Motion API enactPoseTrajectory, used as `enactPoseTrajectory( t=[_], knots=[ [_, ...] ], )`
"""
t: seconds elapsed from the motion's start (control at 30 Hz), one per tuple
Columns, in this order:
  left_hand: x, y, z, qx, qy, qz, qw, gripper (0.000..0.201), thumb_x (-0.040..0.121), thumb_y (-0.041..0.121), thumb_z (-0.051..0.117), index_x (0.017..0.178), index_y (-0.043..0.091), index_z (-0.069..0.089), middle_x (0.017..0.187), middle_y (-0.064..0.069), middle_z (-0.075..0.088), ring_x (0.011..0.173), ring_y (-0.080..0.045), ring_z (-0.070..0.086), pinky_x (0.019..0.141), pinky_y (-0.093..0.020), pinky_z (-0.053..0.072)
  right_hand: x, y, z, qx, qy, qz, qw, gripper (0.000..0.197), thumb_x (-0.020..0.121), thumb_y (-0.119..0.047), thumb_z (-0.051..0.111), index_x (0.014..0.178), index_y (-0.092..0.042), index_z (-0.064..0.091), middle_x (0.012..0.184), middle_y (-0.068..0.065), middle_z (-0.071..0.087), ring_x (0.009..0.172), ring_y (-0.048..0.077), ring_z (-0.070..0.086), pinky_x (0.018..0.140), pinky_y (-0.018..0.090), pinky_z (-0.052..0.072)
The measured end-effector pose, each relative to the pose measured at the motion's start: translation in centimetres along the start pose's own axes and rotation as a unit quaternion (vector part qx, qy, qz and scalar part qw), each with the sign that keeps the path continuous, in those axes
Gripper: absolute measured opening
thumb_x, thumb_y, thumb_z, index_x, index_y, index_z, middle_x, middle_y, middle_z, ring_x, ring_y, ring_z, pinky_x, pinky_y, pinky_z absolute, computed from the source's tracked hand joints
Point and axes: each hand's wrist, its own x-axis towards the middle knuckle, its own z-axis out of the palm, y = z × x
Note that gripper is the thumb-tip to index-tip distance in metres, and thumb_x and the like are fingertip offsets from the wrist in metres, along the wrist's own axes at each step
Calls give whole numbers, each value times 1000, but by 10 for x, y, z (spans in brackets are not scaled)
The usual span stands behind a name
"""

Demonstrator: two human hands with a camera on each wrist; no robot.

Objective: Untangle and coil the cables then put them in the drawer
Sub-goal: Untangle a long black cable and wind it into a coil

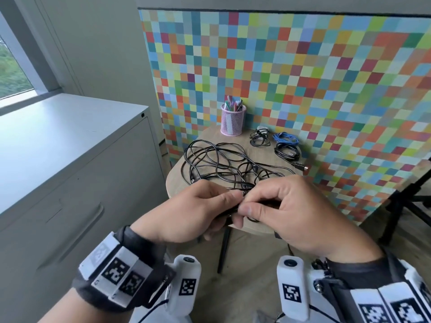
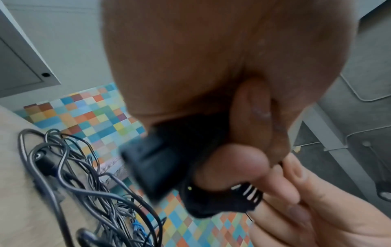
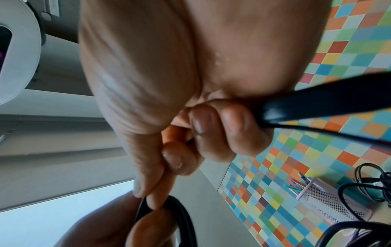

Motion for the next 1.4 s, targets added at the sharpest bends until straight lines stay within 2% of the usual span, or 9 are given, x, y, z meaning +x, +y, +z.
enactPoseTrajectory(
  t=[0.23,0.4,0.53,0.63,0.87,1.03,1.17,1.27,1.4],
  knots=[
    [-4,-3,-5,-118,-7,25,993,42,96,39,55,65,11,63,42,1,33,37,-13,30,46,-28,32,6,7,2,86,17,-16,996,18,91,-26,73,107,-24,82,82,-13,77,74,1,68,70,16,50],
    [-7,-1,-2,-221,22,35,974,43,96,34,48,64,8,59,44,3,24,38,-12,17,44,-25,30,8,10,8,120,-33,1,992,24,103,-5,54,119,-1,72,56,-32,59,58,-15,59,60,1,42],
    [-7,0,5,-257,43,45,964,42,97,33,46,68,6,60,48,3,23,42,-15,15,49,-30,33,9,6,9,165,-48,5,985,22,104,-21,50,106,-9,68,52,-22,52,46,-3,50,49,10,41],
    [-3,0,12,-263,99,69,957,35,96,30,47,79,4,64,53,2,32,48,-14,27,52,-25,39,10,13,13,227,-43,12,973,23,101,-45,52,92,-26,62,55,-16,31,45,11,24,40,40,23],
    [-6,-6,10,-26,190,129,973,30,102,35,48,111,22,74,64,13,45,63,-13,39,66,-50,40,10,23,23,211,31,-12,977,23,99,-47,49,79,-39,55,56,-23,36,46,0,31,48,10,30],
    [-10,-3,10,113,201,146,962,27,100,37,54,117,24,70,82,28,66,74,5,62,71,-10,45,7,28,21,228,39,10,973,23,99,-48,50,79,-38,56,54,-18,32,46,2,25,45,16,25],
    [-11,-5,9,213,205,158,942,29,100,41,53,117,24,68,90,21,68,78,1,64,68,-12,46,7,31,18,234,28,13,972,28,95,-60,55,80,-37,58,55,-14,30,46,7,22,44,23,21],
    [-10,-7,9,211,220,160,939,22,101,43,52,103,27,68,78,20,63,65,-1,58,60,-13,43,7,33,14,251,10,9,968,37,88,-67,66,83,-31,64,55,-11,31,46,9,22,44,30,17],
    [-9,-10,14,24,163,150,975,31,99,50,57,88,23,67,64,8,49,60,-19,43,60,-42,41,6,34,-1,304,46,-17,951,12,94,-26,68,95,-18,77,58,0,50,48,20,31,41,33,31]
  ],
)
